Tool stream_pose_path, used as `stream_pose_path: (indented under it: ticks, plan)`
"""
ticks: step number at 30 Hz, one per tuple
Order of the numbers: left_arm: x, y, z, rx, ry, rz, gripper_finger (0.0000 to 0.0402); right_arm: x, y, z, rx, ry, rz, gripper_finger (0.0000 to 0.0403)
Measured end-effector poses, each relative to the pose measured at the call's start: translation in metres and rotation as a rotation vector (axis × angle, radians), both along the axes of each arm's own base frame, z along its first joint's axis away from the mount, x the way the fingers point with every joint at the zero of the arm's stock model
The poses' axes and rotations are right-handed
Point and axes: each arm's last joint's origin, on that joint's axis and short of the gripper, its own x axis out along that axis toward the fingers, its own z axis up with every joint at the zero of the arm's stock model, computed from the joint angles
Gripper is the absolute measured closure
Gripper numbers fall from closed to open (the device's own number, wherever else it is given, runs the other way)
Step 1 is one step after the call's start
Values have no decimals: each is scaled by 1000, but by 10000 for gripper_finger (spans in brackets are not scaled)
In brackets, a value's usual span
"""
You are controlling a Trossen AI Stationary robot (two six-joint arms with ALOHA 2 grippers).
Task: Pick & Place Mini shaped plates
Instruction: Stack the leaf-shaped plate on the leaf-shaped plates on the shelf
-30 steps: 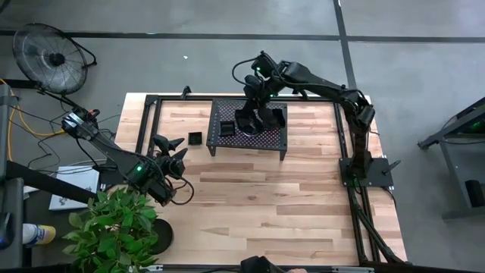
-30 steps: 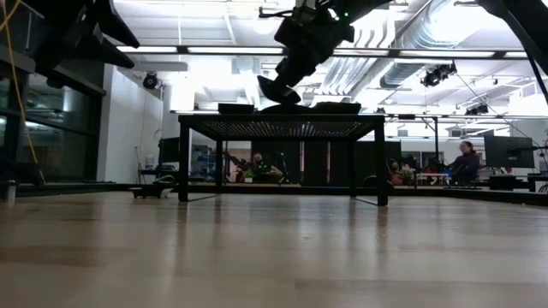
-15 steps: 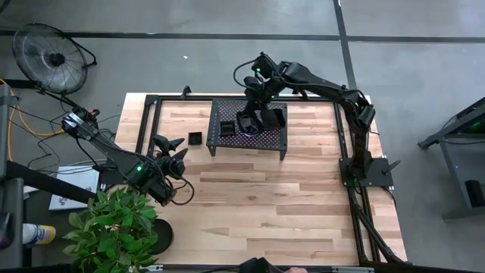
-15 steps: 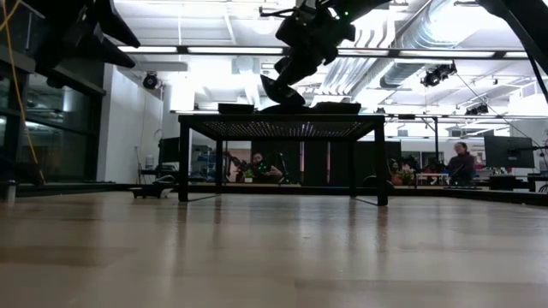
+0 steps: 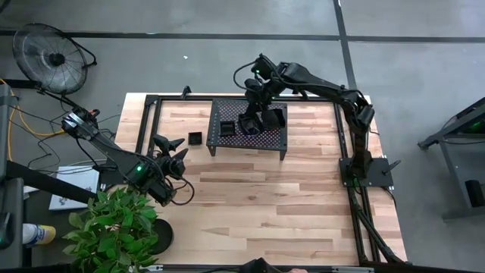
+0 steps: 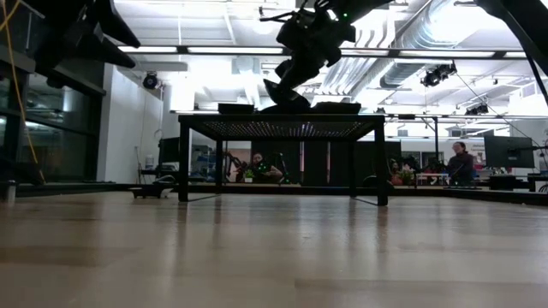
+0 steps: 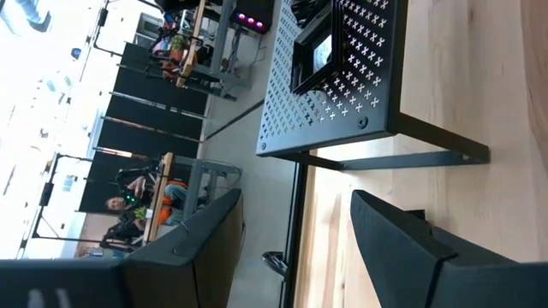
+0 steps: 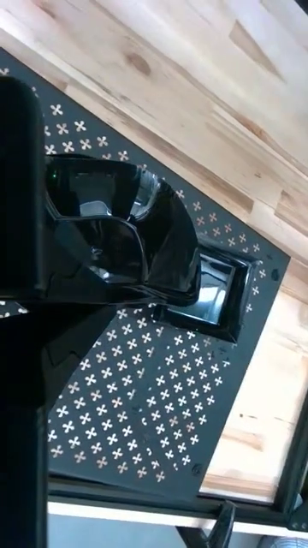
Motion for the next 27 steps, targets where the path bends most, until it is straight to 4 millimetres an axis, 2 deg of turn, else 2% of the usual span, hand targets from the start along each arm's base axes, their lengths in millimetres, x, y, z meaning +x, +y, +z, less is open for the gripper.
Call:
stream_pose_path:
  ticks: [5, 17, 27]
  plan:
    - [0, 0, 0, -7, 5, 0, 189, 2, -2, -6, 3, 14, -2, 403]
    - [0, 0, 0, -8, 5, 0, 189, 4, -3, -5, 0, 20, -49, 401]
    - [0, 0, -1, -28, 17, -1, 189, 4, -3, -5, 30, 33, -88, 380]
